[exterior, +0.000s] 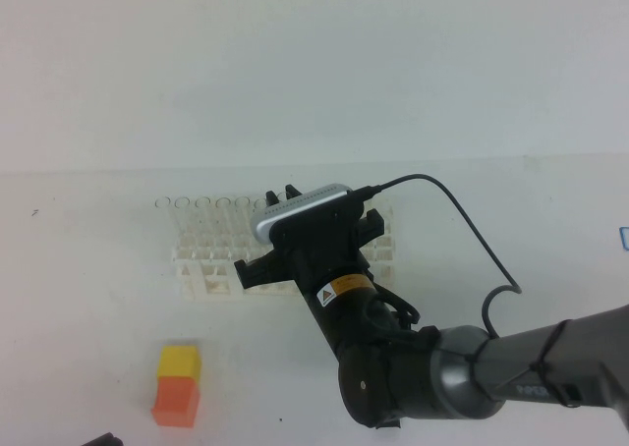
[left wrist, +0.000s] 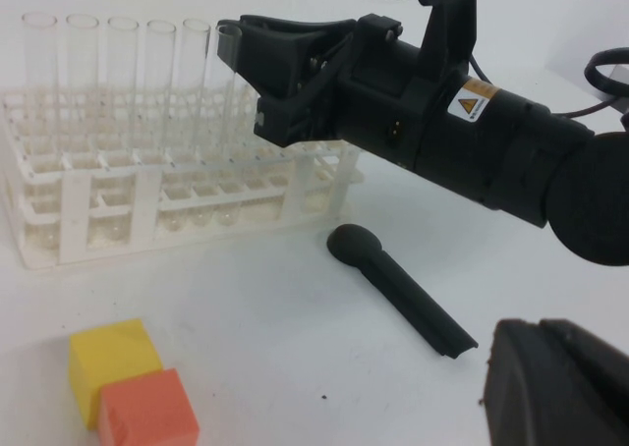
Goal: Place the test tubes
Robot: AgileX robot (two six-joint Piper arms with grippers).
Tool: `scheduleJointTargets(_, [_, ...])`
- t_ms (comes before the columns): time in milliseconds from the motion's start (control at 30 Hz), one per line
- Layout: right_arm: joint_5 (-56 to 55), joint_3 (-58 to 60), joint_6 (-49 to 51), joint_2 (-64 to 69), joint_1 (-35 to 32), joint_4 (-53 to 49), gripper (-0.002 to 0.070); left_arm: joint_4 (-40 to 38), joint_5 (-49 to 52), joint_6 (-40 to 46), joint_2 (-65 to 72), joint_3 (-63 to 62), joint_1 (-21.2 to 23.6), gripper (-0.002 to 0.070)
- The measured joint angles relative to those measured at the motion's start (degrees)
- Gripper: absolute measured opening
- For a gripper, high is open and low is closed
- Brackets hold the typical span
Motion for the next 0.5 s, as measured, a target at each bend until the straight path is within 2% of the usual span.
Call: scheduleJointTargets(500, [0.34,-0.12,0.0,0.0,0.0,0.1,0.0124,0.0,0.0,0.0,0.0,0.0,0.0,-0.0001])
